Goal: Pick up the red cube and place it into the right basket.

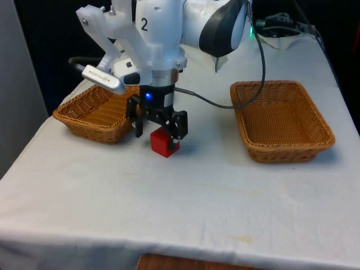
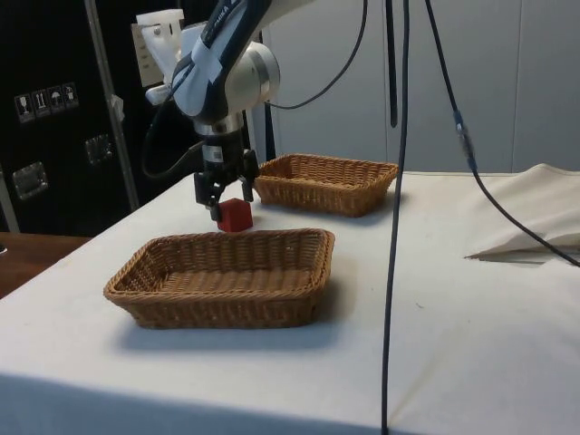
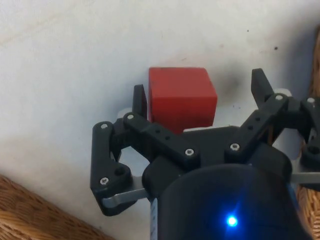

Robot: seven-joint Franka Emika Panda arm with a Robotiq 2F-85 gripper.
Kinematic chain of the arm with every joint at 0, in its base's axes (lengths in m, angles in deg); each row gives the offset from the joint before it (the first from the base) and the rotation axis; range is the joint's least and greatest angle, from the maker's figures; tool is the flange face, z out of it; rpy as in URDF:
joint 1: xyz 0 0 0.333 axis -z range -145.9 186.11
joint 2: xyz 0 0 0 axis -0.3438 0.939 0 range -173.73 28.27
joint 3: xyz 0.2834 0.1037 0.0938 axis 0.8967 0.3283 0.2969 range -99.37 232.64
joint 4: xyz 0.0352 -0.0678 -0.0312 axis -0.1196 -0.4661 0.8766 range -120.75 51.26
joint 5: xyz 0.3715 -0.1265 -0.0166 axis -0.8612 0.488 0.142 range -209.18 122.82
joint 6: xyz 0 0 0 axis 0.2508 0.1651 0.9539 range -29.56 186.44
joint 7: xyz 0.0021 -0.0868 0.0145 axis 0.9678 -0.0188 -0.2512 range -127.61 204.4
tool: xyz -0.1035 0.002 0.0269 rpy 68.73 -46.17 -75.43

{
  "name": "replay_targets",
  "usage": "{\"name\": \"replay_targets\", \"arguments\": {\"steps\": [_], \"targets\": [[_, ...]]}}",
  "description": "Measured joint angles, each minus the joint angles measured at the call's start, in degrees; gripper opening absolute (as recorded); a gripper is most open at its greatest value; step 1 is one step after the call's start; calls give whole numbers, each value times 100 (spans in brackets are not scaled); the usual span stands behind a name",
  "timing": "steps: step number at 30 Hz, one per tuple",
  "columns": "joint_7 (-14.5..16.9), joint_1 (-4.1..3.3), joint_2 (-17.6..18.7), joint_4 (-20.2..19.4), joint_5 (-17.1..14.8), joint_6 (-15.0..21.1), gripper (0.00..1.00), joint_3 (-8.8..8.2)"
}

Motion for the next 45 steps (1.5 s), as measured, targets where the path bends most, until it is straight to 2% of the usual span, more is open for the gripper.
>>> {"name": "replay_targets", "arguments": {"steps": [1, 3, 4, 6, 7, 9, 10, 23, 34, 45], "targets": [[-6, 0, 0, 0, 0, 0, 99, 0], [-11, 0, 0, 0, 0, 0, 79, 0], [-17, 0, 0, 0, 0, 0, 79, 0], [-17, 0, 0, 0, 0, 0, 56, -6], [-29, 0, 0, 0, 0, 0, 34, -6], [-34, -6, 0, 0, 0, 0, 14, -6], [-34, -6, -6, 6, 0, 0, 10, -6], [-40, -17, -23, 11, 0, -6, 10, -34], [-46, -138, -401, -23, 172, -327, 10, -252], [6, -189, -762, -97, 384, -596, 10, -435]]}}
